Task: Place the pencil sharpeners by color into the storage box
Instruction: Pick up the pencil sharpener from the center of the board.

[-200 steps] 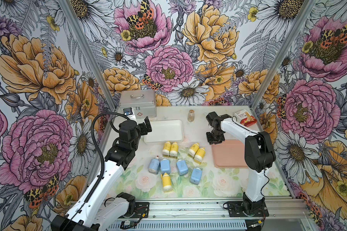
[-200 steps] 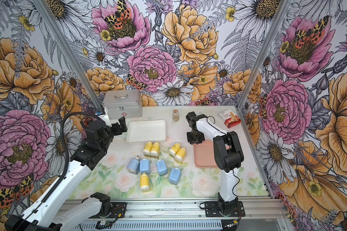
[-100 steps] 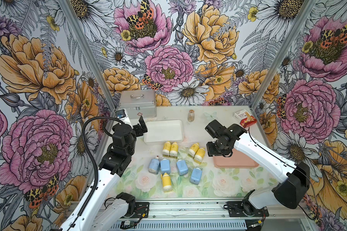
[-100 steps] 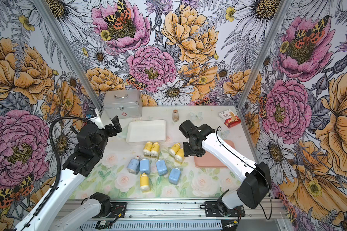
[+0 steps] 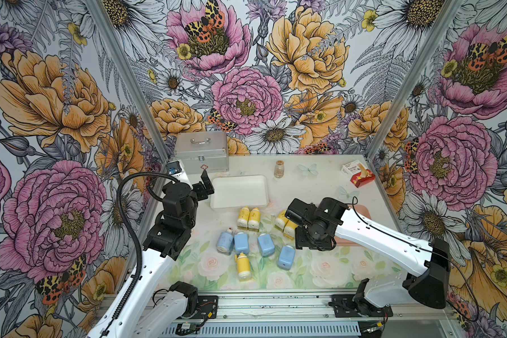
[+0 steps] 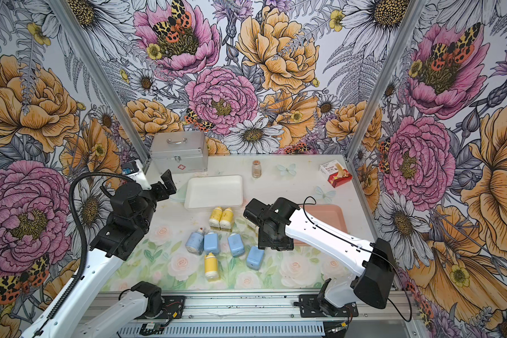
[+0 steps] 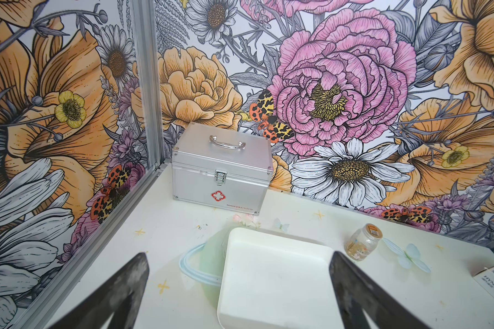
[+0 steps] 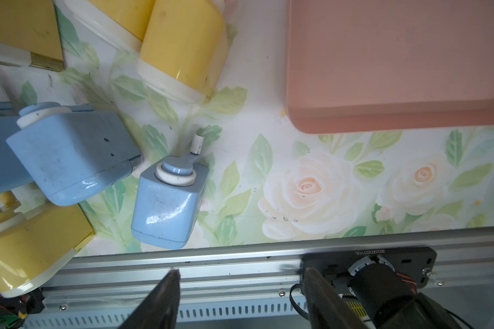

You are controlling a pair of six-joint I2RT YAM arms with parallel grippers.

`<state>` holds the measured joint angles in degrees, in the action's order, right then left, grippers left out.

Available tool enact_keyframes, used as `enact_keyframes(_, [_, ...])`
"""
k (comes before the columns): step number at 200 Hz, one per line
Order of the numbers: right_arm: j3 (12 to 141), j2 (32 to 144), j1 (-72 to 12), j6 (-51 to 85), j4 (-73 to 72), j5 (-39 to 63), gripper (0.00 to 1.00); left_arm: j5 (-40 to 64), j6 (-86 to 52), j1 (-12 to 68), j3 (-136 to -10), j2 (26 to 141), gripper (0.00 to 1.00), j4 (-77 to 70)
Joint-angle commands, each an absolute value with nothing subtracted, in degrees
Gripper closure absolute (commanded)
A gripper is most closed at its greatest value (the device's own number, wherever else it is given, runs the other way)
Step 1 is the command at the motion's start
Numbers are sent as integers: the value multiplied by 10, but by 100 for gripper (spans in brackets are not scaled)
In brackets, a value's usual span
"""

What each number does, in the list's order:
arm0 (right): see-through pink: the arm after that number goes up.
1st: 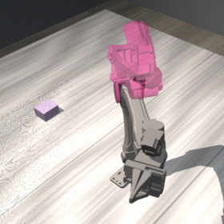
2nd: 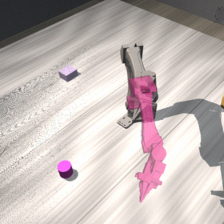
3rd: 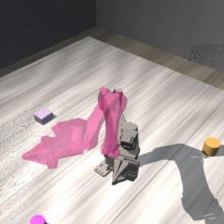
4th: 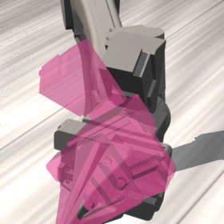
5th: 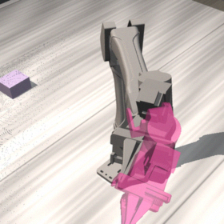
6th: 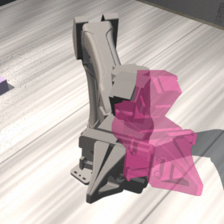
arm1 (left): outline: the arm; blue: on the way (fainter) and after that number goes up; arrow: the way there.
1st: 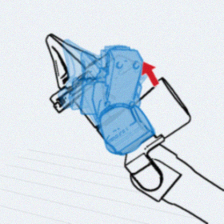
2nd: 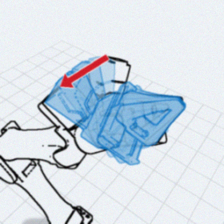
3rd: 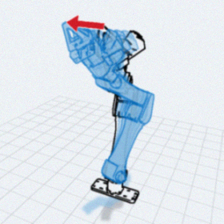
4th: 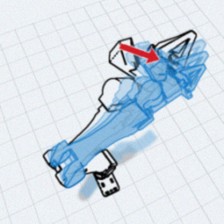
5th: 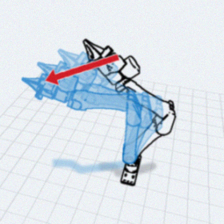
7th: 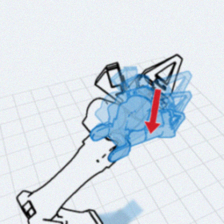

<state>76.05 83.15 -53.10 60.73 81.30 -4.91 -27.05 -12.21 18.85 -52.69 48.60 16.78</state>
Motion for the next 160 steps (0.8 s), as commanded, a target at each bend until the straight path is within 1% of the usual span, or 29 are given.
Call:
enact_keyframes(1, [774,856,-540,635,789,-56,29,-287,-130,184,-514,482,1,176])
enact_keyframes(91, [778,929,-564,630,728,-1,28,-286,-131,184,-514,481,1,176])
enact_keyframes(160, [775,974,-576,623,694,26,23,-290,-129,187,-511,482,1,176])
